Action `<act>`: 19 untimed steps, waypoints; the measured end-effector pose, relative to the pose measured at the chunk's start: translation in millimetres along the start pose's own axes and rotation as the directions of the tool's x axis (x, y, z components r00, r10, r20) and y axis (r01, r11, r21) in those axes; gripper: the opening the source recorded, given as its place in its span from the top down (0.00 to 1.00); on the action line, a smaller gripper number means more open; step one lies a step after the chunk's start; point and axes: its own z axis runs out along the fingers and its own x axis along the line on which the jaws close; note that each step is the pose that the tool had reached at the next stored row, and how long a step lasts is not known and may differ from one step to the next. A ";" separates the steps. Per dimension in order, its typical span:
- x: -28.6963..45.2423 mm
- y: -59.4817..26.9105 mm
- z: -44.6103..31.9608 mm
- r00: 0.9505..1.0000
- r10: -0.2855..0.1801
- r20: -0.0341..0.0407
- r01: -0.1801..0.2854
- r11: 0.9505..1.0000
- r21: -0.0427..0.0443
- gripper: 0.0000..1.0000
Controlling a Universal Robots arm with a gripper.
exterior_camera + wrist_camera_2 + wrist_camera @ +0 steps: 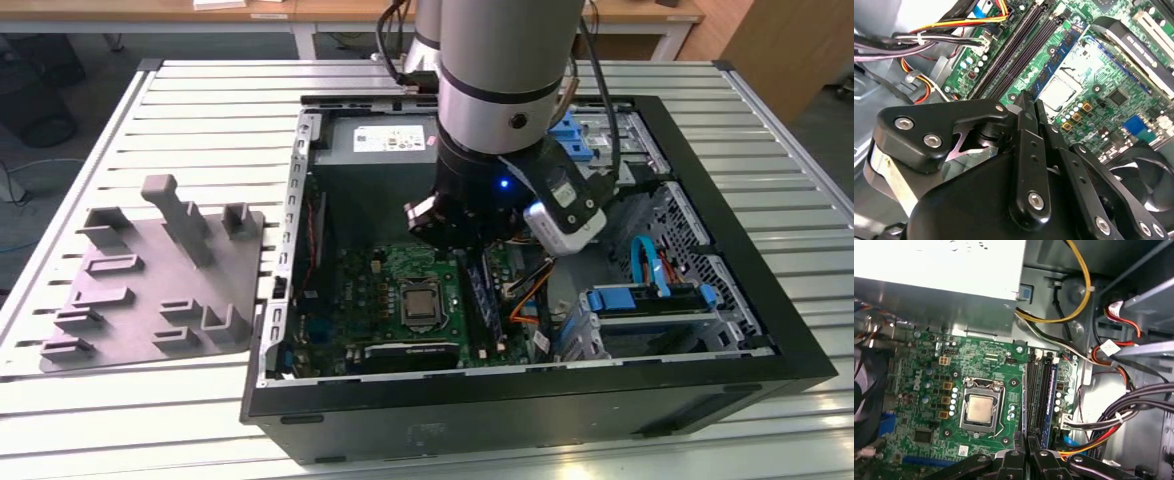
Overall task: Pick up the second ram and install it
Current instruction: 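Insert the second ram into the second slot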
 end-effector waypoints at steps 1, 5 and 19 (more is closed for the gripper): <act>0.0 0.0 0.0 1.000 0.021 0.001 -0.021 1.000 0.001 0.86; 0.0 0.0 0.1 0.997 0.075 0.003 -0.075 0.997 0.003 0.86; 0.0 0.0 0.4 0.969 0.247 0.010 -0.247 0.969 0.009 0.86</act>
